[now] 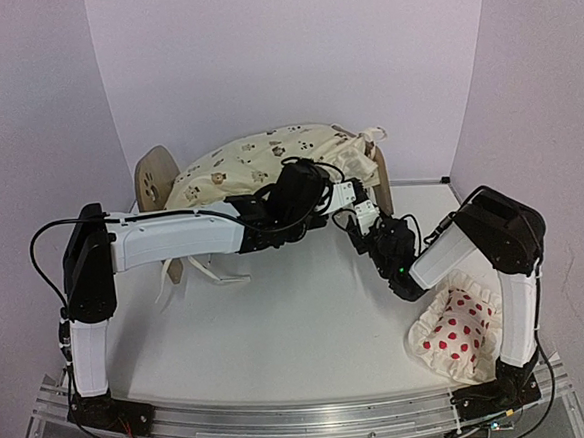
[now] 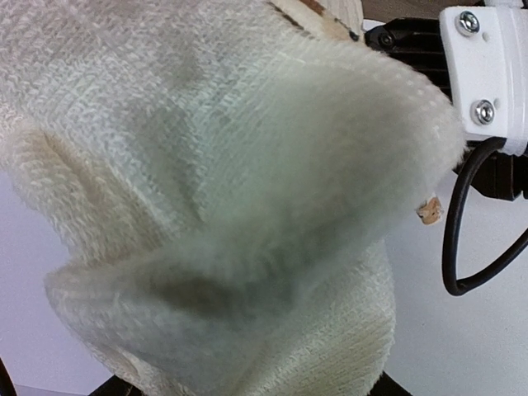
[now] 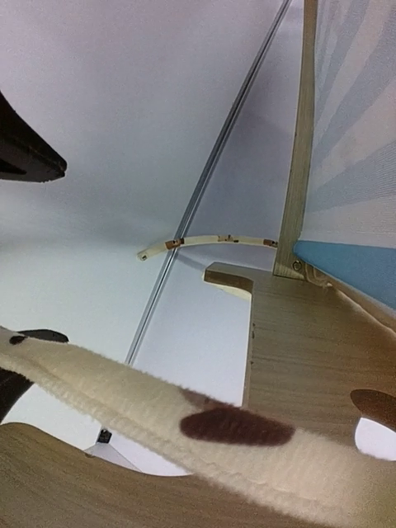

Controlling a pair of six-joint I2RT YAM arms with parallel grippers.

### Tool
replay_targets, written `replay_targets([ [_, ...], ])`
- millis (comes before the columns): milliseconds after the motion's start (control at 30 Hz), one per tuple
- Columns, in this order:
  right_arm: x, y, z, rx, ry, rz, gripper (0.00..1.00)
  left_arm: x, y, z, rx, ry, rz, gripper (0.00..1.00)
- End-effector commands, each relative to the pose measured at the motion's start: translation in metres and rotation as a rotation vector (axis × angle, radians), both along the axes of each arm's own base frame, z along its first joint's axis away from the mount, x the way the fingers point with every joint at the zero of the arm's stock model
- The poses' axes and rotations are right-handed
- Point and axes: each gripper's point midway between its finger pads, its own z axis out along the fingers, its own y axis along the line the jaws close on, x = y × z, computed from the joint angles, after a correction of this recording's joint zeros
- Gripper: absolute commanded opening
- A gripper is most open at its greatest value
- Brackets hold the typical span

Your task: Set up the pet bed

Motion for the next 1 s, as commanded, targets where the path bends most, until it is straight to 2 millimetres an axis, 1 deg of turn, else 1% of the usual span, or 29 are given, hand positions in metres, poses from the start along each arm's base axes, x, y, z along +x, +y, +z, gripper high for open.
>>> replay_targets([
  [0, 0.008, 0.004, 0.022, 0.024, -0.066, -0.017, 0.52, -0.010, 0.025, 0.174, -0.456, -0.243, 0.035, 0.43],
  [167, 0.010, 0.003, 0.027, 0.015, -0.077, -0.026, 0.28, -0.010, 0.025, 0.172, -0.458, -0.239, 0.035, 0.43],
  [300, 0.010, 0.001, 0.028, 0.005, -0.080, -0.038, 0.05, -0.009, 0.024, 0.170, -0.457, -0.235, 0.036, 0.43],
  [367, 0.009, 0.001, 0.028, -0.002, -0.078, -0.036, 0.00, -0.009, 0.024, 0.169, -0.456, -0.235, 0.038, 0.43],
  [500, -0.003, 0.001, 0.020, 0.009, -0.051, 0.015, 0.00, -0.007, 0.022, 0.167, -0.452, -0.237, 0.042, 0.43],
  [667, -0.031, 0.008, -0.003, 0.015, 0.021, 0.151, 0.00, -0.002, 0.019, 0.159, -0.436, -0.239, 0.053, 0.43],
  [800, -0.055, 0.012, -0.020, 0.034, 0.085, 0.246, 0.00, 0.000, 0.015, 0.150, -0.430, -0.227, 0.052, 0.43],
  [900, -0.069, 0.013, -0.030, 0.054, 0.125, 0.291, 0.00, 0.001, 0.014, 0.141, -0.428, -0.212, 0.054, 0.43],
  [967, -0.076, 0.013, -0.032, 0.067, 0.140, 0.304, 0.00, 0.002, 0.014, 0.131, -0.423, -0.197, 0.057, 0.43],
])
